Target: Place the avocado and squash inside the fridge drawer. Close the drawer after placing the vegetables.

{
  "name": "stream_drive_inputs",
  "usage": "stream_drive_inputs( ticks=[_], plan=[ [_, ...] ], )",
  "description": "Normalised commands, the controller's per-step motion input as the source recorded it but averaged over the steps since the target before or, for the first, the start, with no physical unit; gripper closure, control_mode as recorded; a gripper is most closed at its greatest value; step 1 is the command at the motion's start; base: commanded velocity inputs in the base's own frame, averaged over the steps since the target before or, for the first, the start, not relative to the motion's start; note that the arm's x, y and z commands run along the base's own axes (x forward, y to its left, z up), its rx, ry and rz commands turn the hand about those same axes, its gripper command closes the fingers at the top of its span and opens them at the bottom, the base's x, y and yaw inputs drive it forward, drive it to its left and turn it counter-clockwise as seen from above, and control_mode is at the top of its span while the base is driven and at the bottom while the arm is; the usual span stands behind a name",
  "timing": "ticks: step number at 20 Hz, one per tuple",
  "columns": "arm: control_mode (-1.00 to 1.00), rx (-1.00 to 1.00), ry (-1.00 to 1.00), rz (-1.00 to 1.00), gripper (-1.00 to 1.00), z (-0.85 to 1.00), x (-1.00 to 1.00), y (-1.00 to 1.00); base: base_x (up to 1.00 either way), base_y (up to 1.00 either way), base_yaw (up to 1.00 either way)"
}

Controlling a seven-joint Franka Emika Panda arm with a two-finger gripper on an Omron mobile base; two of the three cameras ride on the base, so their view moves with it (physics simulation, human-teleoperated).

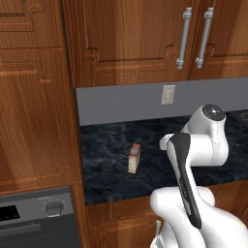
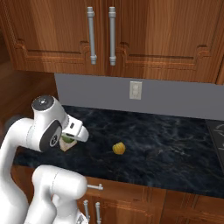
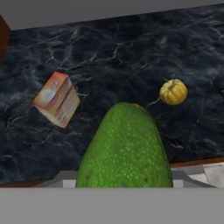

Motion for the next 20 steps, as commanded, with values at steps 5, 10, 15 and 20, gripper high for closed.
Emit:
stream_drive_inputs(
  ticks=[5, 10, 15, 20],
  plan=[
    [-1.0, 0.02, 0.0, -0.05, 1.0, -0.15, -0.58, -0.15, 0.0, 0.0, 0.0],
    [1.0, 0.0, -0.04, -0.01, 1.0, -0.08, -0.55, 0.0, -0.4, 0.0, 0.0],
    [1.0, 0.0, 0.0, 0.0, 1.0, 0.0, 0.0, 0.0, -1.0, 0.25, 0.0],
    [1.0, 0.0, 0.0, 0.0, 1.0, 0.0, 0.0, 0.0, -1.0, 0.33, 0.01]
  ],
)
